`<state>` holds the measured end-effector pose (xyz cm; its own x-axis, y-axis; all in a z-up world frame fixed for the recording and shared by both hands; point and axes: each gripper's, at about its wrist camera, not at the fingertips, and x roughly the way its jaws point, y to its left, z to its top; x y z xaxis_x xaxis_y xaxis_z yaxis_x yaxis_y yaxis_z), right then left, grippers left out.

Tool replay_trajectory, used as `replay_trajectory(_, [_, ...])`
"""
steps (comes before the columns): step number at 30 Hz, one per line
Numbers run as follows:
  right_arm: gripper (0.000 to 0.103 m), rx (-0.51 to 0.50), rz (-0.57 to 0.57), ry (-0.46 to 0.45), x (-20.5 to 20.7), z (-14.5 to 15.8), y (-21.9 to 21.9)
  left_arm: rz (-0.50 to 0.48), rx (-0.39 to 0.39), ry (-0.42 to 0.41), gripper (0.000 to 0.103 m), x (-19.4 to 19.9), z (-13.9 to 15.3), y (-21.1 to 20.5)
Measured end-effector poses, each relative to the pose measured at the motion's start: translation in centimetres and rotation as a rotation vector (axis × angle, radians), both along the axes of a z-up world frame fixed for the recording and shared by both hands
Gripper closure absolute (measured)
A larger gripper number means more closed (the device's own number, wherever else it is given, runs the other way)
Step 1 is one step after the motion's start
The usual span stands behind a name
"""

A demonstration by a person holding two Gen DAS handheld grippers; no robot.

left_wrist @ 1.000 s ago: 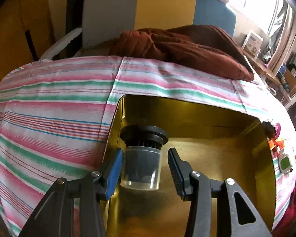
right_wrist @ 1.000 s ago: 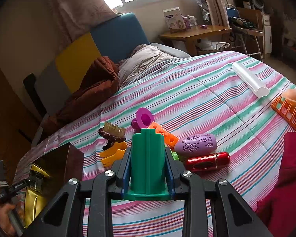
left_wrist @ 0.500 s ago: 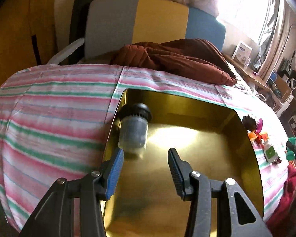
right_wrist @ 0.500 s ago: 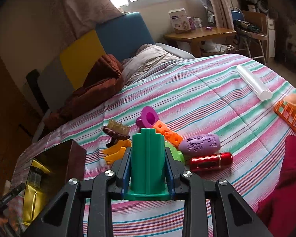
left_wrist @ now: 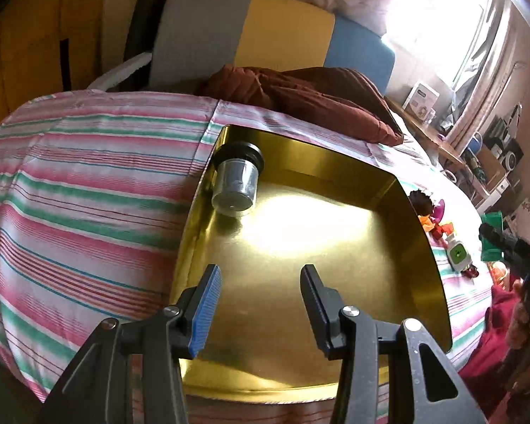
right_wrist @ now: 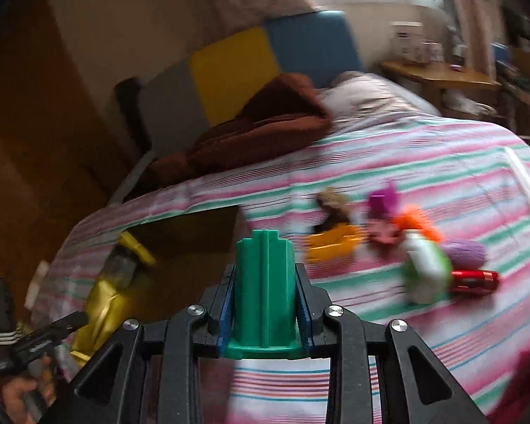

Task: Organize rigid objects
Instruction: 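Carry the teal stand into the gold tray and open the right tool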

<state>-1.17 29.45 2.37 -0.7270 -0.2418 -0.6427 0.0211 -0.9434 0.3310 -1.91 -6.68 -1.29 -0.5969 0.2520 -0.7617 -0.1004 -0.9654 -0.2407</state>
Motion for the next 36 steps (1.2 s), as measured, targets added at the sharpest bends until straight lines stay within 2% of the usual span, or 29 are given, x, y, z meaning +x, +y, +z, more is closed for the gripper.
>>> replay_trajectory(3, [0.070, -0.006, 0.094, -0.001, -0.7, 0.6, -4.2, 0.003, -0.018, 0.006, 0.056, 0.6, -0.1, -0.5])
replay_trajectory(11, [0.070, 0.083, 0.251, -0.041, -2.3, 0.2, -12.8, 0.010, -0.032, 0.026, 0.055, 2.2, 0.0, -2.1])
replay_trajectory(23, [0.070, 0.120, 0.324, -0.234, -4.5, -5.3, -18.7, 0.027, -0.051, 0.066, 0.055, 3.3, 0.5, -3.0])
replay_trajectory(30, [0.070, 0.104, 0.386, -0.257, -5.9, -6.7, -23.6, 0.036, -0.076, 0.067, 0.055, 3.7, 0.5, -3.2])
replay_trajectory(36, [0.070, 0.110, 0.403, -0.254, -5.9, -6.7, -24.6, 0.047, -0.118, 0.061, 0.055, 4.1, 0.2, -3.0])
